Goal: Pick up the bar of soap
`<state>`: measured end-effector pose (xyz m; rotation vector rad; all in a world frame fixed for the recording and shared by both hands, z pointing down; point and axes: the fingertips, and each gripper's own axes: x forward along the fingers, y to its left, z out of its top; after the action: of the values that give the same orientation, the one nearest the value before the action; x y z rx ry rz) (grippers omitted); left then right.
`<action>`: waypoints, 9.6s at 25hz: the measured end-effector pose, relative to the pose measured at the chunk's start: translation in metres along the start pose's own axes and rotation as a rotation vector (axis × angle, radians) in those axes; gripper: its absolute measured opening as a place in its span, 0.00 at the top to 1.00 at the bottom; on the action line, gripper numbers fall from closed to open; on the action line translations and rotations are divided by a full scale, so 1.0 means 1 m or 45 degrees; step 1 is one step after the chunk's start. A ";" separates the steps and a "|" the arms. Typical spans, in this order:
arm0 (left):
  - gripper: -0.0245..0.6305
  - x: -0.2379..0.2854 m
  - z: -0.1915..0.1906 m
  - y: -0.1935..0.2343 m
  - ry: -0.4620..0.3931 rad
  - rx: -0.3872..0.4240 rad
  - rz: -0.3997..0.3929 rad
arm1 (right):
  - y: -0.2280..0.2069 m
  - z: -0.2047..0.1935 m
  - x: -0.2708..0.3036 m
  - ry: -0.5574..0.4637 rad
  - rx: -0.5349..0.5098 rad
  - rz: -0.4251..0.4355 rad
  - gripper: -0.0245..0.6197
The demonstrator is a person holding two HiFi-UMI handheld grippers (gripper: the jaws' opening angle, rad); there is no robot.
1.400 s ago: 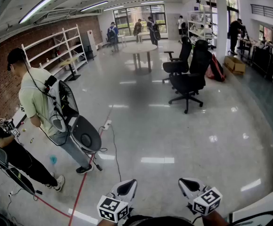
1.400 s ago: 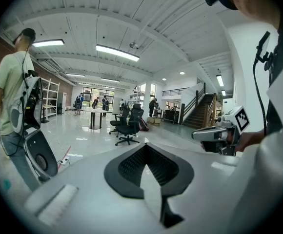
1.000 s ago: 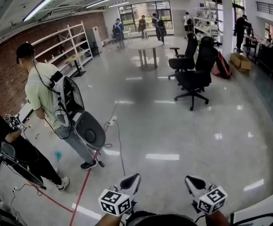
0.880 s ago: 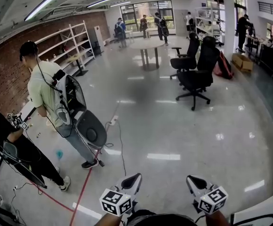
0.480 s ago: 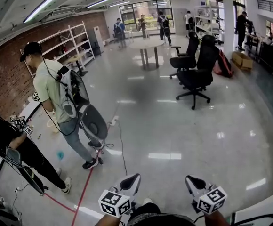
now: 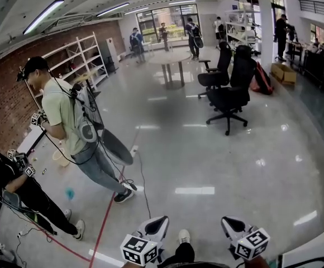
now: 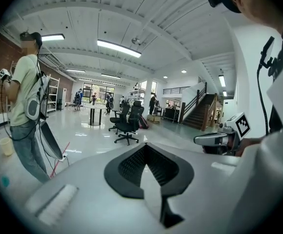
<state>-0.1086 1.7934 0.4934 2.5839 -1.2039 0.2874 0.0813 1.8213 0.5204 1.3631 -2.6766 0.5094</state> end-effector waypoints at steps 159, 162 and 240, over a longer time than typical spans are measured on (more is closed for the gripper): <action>0.95 1.103 0.544 0.868 -0.084 0.025 -0.045 | -0.840 0.563 1.138 0.017 -0.061 0.026 0.95; 0.95 1.109 0.565 0.899 -0.096 0.045 -0.097 | -0.829 0.582 1.172 0.005 -0.073 0.010 0.95; 0.95 1.657 0.779 1.230 -0.146 0.045 -0.046 | -1.273 0.792 1.620 0.065 -0.146 0.046 0.95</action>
<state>0.0421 -0.4061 0.4450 2.6825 -1.1984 0.1558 0.1865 -0.3827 0.4724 1.2569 -2.6487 0.3823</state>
